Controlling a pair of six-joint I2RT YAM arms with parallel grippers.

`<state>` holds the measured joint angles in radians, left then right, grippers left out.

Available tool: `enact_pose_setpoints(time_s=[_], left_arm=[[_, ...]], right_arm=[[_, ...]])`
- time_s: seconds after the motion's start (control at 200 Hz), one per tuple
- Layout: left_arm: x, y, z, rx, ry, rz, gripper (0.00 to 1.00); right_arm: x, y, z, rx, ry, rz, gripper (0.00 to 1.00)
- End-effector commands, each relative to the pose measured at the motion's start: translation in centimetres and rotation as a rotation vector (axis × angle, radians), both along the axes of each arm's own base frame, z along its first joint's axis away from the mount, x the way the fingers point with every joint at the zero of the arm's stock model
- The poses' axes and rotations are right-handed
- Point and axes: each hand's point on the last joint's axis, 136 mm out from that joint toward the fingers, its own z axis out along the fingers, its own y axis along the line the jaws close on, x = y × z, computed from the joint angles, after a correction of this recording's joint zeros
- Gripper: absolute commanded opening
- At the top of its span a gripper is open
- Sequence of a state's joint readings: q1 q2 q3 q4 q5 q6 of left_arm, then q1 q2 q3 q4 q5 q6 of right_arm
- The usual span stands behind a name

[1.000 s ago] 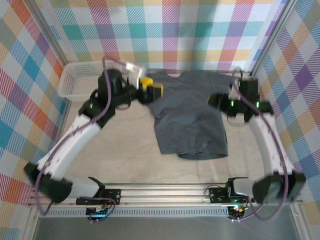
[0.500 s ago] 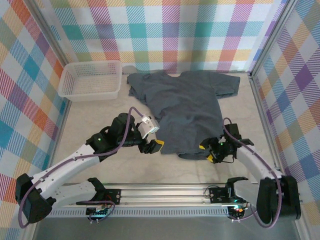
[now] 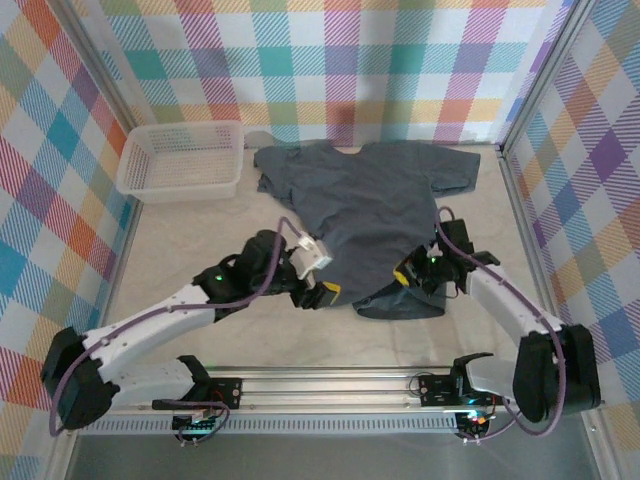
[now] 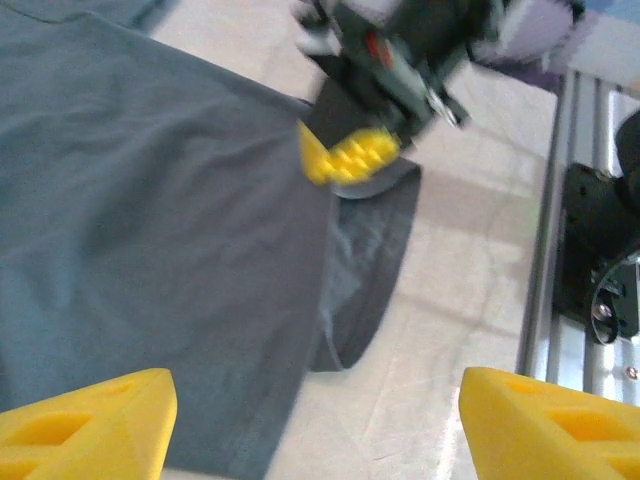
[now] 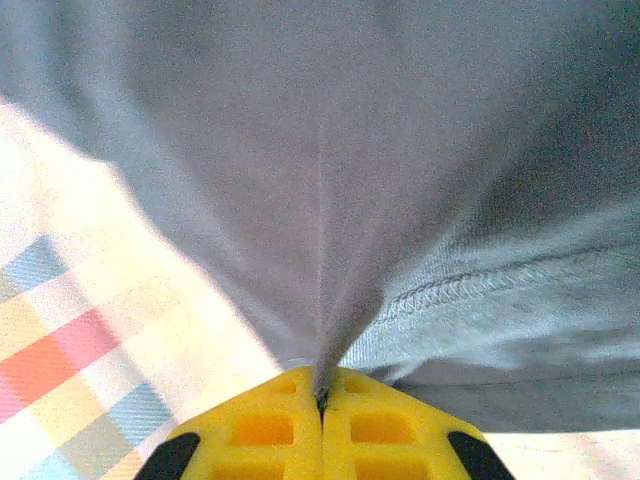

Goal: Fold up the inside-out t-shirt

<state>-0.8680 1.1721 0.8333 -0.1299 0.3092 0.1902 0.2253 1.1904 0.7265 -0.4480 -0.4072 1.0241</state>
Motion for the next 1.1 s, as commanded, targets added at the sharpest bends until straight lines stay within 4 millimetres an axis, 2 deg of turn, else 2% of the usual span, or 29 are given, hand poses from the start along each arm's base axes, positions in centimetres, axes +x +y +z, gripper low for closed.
enact_pose_setpoints(time_s=[0.0,0.065,0.145,0.255,0.32,0.38,0.4,0.435,0.48,0.505,0.535,0.585,0.605,0.655,0.695,0.71,0.74,0.845,0.9,1.005,1.095], left_arm=[[0.5,-3.7,-0.8,-0.028,-0.051,-0.033,0.76],[2.4,-5.5,-2.6,-0.034,-0.047,0.023,0.79],[6.2,-6.8,-4.7,-0.001,-0.079,0.165,0.84],[11.3,-6.9,-5.8,0.025,-0.171,0.386,0.92],[13.1,-7.2,-6.4,0.045,-0.19,0.434,0.95],[14.4,-7.3,-7.2,0.064,-0.194,0.468,0.92],[14.7,-7.2,-7.2,0.064,-0.195,0.479,0.88],[15.4,-6.8,-7.2,0.057,-0.189,0.504,0.69],[16.3,-6.0,-6.8,0.021,-0.152,0.539,0.21],[16.8,-5.4,-6.0,-0.011,-0.118,0.563,0.0],[17.3,-4.6,-4.8,-0.05,-0.063,0.593,0.0],[17.6,-3.9,-3.0,-0.083,0.059,0.6,0.0],[17.2,-3.8,-3.0,-0.067,0.126,0.584,0.0],[16.3,-4.1,-1.4,-0.039,0.245,0.542,0.0],[15.3,-4.9,-0.2,-0.018,0.305,0.478,0.0],[14.5,-4.8,-0.6,0.018,0.34,0.458,0.0],[13.8,-5.1,0.0,0.026,0.37,0.426,0.0],[12.9,-5.0,1.3,0.004,0.412,0.425,0.0],[12.8,-4.9,2.3,-0.016,0.413,0.436,0.0],[12.7,-4.6,3.9,-0.037,0.402,0.445,0.0],[12.5,-4.4,5.1,-0.048,0.391,0.443,0.0]], right_arm=[[-0.1,0.9,3.0,0.025,-0.031,0.042,0.0],[0.4,1.4,4.2,0.035,-0.057,0.048,0.0],[0.6,1.9,5.4,0.044,-0.083,0.06,0.0],[0.4,2.1,6.2,0.047,-0.098,0.076,0.0],[0.1,1.9,6.6,0.042,-0.105,0.07,0.0],[0.1,1.9,7.4,0.045,-0.129,0.065,0.0],[0.1,1.8,7.5,0.04,-0.135,0.065,0.0],[0.1,1.5,7.6,0.02,-0.138,0.063,0.0],[0.0,0.7,7.5,-0.025,-0.138,0.061,0.0],[0.0,0.1,7.4,-0.053,-0.137,0.058,0.0],[0.0,-0.5,7.4,-0.082,-0.144,0.058,0.0],[0.1,-1.5,7.5,-0.145,-0.187,0.077,0.03],[0.3,-1.9,7.6,-0.182,-0.216,0.093,0.07],[0.5,-1.9,8.2,-0.234,-0.303,0.168,0.22],[0.5,-1.2,8.8,-0.26,-0.393,0.251,0.31],[0.4,-0.9,9.0,-0.27,-0.423,0.282,0.33],[0.1,-0.2,9.3,-0.3,-0.487,0.344,0.36],[-1.4,3.2,9.9,-0.347,-0.7,0.516,0.47],[-2.0,5.0,10.0,-0.342,-0.816,0.561,0.45],[-1.6,7.6,10.1,-0.461,-1.087,0.572,0.34],[-0.4,9.3,10.2,-0.616,-1.322,0.575,0.18]])
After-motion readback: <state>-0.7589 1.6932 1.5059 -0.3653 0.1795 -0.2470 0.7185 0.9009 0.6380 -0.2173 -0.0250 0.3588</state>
